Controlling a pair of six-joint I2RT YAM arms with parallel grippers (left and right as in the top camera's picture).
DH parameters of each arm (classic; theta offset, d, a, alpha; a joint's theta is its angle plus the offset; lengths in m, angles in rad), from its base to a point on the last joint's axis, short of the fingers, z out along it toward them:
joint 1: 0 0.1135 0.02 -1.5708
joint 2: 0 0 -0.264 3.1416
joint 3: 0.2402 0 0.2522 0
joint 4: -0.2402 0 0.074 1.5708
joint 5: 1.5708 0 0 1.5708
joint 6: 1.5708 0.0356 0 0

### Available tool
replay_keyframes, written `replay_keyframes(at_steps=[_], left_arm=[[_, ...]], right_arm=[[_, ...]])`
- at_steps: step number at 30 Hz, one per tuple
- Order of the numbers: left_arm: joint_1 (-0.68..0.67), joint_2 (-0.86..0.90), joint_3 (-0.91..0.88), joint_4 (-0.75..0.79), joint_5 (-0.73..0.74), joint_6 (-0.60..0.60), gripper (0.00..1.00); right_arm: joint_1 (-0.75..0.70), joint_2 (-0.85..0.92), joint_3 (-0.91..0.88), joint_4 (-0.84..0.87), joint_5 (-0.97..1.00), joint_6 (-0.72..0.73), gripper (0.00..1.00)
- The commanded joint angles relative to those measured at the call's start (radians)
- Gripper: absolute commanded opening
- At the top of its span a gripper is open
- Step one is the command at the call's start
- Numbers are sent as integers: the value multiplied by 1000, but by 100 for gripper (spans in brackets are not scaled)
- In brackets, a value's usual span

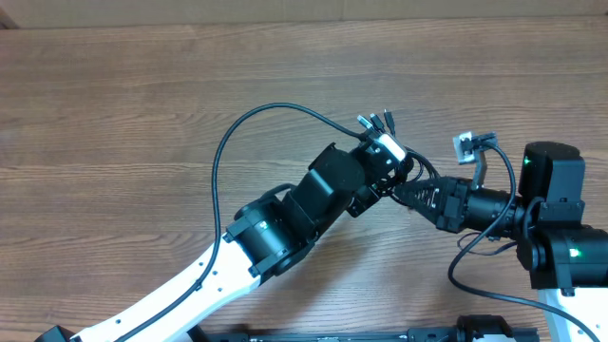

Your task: Untangle cables

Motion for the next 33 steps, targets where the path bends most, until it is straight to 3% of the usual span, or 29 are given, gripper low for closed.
replay_keyframes(at_steps=[1, 8, 18, 27, 33], left_arm=[[2, -11, 14, 6, -86, -26, 4], [3, -11, 14, 10, -148, -33, 4], [73, -11, 14, 20, -438, -47, 4], [131, -11, 14, 20, -435, -47, 4], [132, -11, 14, 20, -420, -47, 4]], right_arm=[[3, -7, 31, 4, -113, -55, 4], [3, -7, 31, 3, -113, -55, 4], [3, -7, 31, -30, -113, -88, 4], [3, -6, 31, -43, -112, -114, 4], [3, 8, 31, -92, 38, -109, 4]])
